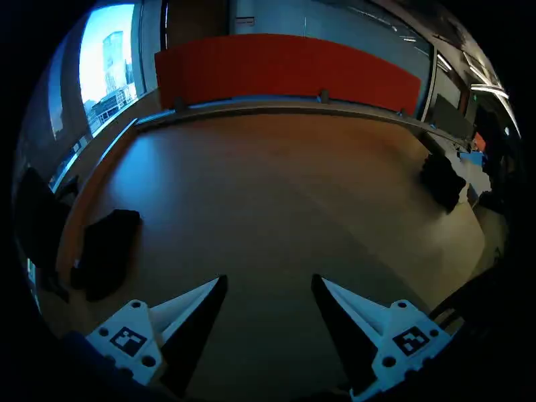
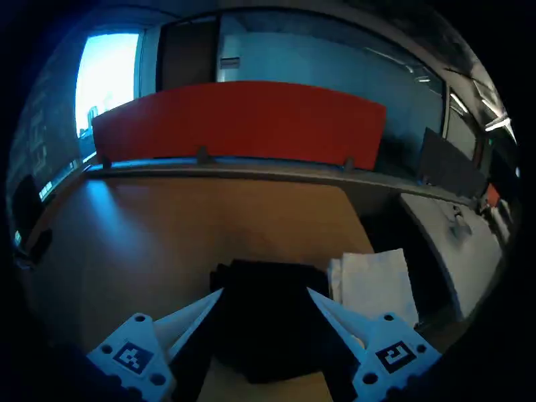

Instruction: Fold towel

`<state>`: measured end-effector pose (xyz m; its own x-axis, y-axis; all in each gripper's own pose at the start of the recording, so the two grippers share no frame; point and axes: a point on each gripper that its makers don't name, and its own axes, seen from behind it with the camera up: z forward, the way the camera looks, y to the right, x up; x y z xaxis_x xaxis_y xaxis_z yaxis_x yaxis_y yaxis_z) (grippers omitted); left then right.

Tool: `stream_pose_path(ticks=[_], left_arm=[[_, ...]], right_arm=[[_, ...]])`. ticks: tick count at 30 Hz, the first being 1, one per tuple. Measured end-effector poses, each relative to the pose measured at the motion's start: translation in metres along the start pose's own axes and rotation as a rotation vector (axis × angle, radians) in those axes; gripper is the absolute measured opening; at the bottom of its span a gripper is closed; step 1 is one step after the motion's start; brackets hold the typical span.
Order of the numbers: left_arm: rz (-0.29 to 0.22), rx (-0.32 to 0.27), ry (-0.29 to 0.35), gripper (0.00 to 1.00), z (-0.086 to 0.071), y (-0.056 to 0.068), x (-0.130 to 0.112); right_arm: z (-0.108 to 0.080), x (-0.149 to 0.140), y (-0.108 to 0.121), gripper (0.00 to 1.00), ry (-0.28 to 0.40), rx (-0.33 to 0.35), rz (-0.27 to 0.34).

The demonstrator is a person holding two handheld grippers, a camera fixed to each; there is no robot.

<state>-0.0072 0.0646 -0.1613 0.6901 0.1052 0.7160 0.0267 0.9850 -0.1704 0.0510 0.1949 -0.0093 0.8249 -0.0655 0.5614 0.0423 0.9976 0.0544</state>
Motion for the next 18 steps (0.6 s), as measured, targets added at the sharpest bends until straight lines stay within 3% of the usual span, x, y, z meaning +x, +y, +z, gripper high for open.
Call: stream_pose_path(ticks=[6, 11, 18], left_arm=[[-0.015, 0.000, 0.023, 0.93, 0.003, -0.003, 0.010], [-0.020, 0.000, 0.045, 0.93, 0.004, -0.004, 0.018], [-0.019, 0.000, 0.068, 0.93, 0.005, -0.004, 0.025]], right_arm=[[-0.012, 0.027, -0.002, 0.80, 0.108, -0.030, 0.033], [-0.025, 0.057, 0.001, 0.99, 0.242, -0.077, 0.064], [-0.038, 0.077, -0.001, 1.00, 0.342, -0.088, 0.114]])
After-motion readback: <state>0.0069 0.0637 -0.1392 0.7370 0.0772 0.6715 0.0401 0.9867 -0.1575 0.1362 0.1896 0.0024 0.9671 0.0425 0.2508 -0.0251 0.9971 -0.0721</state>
